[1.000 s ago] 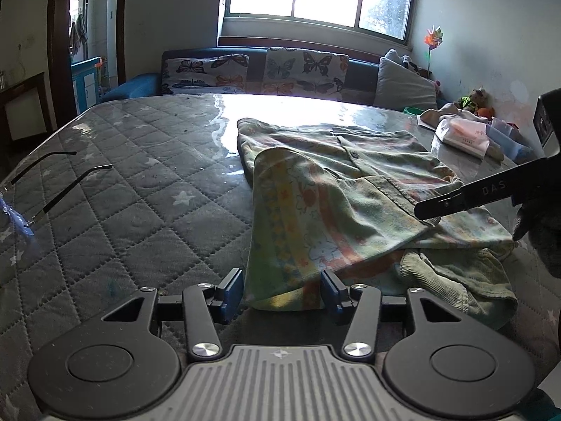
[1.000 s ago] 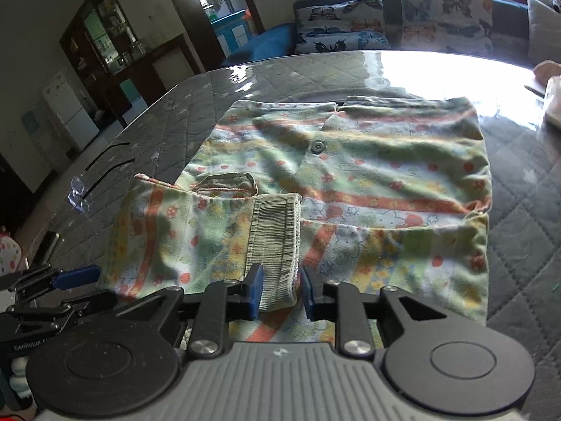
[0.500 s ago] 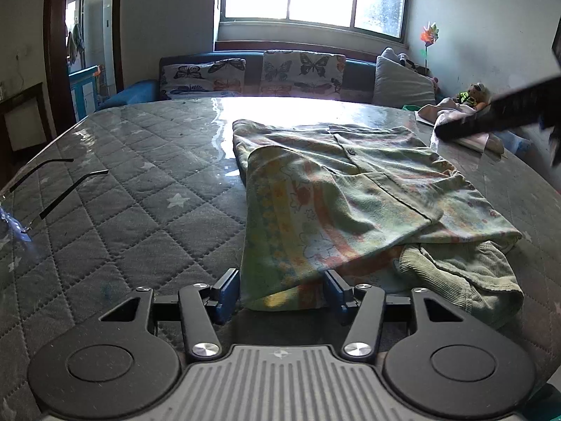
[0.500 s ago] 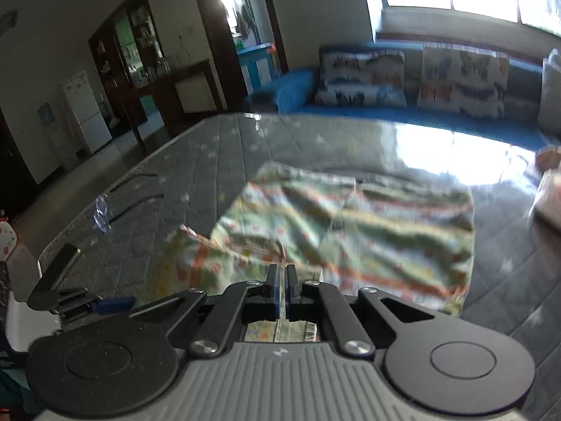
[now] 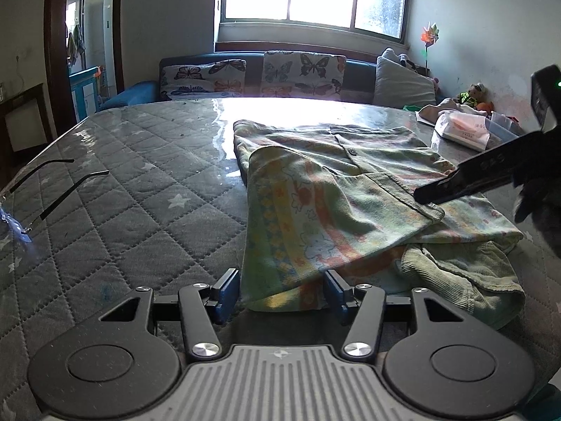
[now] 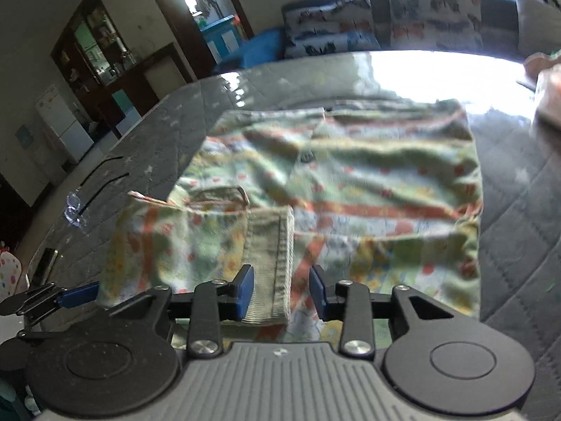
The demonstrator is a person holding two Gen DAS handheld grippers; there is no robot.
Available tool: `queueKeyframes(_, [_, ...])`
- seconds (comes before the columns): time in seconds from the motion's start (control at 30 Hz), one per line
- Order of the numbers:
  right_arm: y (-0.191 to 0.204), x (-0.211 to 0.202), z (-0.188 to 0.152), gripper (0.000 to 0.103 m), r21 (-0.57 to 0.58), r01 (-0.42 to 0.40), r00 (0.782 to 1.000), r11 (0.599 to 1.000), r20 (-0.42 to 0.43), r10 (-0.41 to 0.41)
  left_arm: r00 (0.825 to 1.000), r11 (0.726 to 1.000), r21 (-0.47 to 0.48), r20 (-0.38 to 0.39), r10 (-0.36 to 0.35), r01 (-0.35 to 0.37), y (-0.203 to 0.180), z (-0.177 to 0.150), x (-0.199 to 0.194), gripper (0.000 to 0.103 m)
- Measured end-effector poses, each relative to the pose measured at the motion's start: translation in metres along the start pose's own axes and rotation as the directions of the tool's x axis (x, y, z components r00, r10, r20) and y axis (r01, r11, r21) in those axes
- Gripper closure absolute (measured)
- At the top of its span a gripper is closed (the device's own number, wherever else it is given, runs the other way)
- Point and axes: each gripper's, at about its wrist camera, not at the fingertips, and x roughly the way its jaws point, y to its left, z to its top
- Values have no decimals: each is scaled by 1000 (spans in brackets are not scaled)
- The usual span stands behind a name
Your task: Fold clothes
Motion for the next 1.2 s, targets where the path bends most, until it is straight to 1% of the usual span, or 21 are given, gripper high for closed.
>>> queueKeyframes(0.07, [1, 3, -5, 68, 9, -7, 1000, 1000, -10, 7, 1000, 1000, -2, -1, -1, 1, 0, 0, 1, 47])
queueKeyframes(0.1, [3, 4, -5, 72, 1, -14, 1000, 1000, -14, 14, 1000, 1000, -2, -2, -2, 2, 0, 0, 1, 47])
queueKeyframes(0.13, [5, 3, -5, 83, -3, -26, 999, 1000, -19, 26, 1000, 1000, -1, -2, -2, 2, -1, 0, 2, 46])
queueKeyframes(0.17, [7, 1, -4, 86, -3, -34, 999, 999, -21, 34, 1000, 1000, -1, -2, -2, 2, -1, -1, 2, 46])
queueKeyframes(0.2, [9, -1, -3, 94, -9, -32, 999, 999, -16, 32, 1000, 1000, -1, -1, -2, 2, -1, -1, 2, 46])
queueKeyframes(0.23, [11, -4, -1, 99, -20, -27, 1000, 999, -8, 27, 1000, 1000, -1, 0, -2, 2, -1, -1, 2, 45])
queueKeyframes(0.43, [29, -35, 14, 100, -79, -28, 997, 996, 72, 33, 1000, 1000, 1, 6, -6, 6, -1, -2, 1, 45])
queueKeyframes(0.63, [48, -71, 27, 100, -164, 14, 988, 986, 154, 12, 1000, 1000, 16, 18, -5, 5, -4, -3, 2, 45])
queueKeyframes(0.77, [49, -87, 28, 100, -165, 44, 984, 985, 180, -14, 1000, 1000, 24, 22, 4, -4, -6, -3, 3, 46])
queueKeyframes(0.83, [46, -91, 25, 100, -152, 55, 982, 987, 186, -26, 999, 1000, 26, 33, 15, -15, -6, -2, 3, 48])
queueKeyframes(0.87, [44, -93, 23, 100, -148, 69, 981, 987, 191, -40, 999, 999, 30, 39, 19, -21, -7, -2, 2, 53])
queueKeyframes(0.9, [42, -93, 21, 100, -142, 78, 980, 987, 193, -50, 999, 999, 37, 46, 22, -24, -8, -2, 1, 57])
queueKeyframes(0.93, [38, -93, 18, 100, -131, 83, 981, 988, 187, -57, 998, 999, 45, 51, 22, -24, -9, -2, 0, 60])
queueKeyframes(1.0, [32, -90, 11, 100, -109, 87, 983, 990, 168, -68, 999, 998, 54, 52, 12, -14, -9, -2, 0, 69])
queueKeyframes(1.13, [17, -76, -3, 100, -89, 123, 986, 988, 121, -111, 999, 998, 63, 43, -11, 8, -7, -3, -2, 68])
queueKeyframes(1.2, [8, -65, -9, 100, -70, 120, 990, 990, 80, -115, 999, 997, 60, 28, -39, 37, -3, -3, -4, 68])
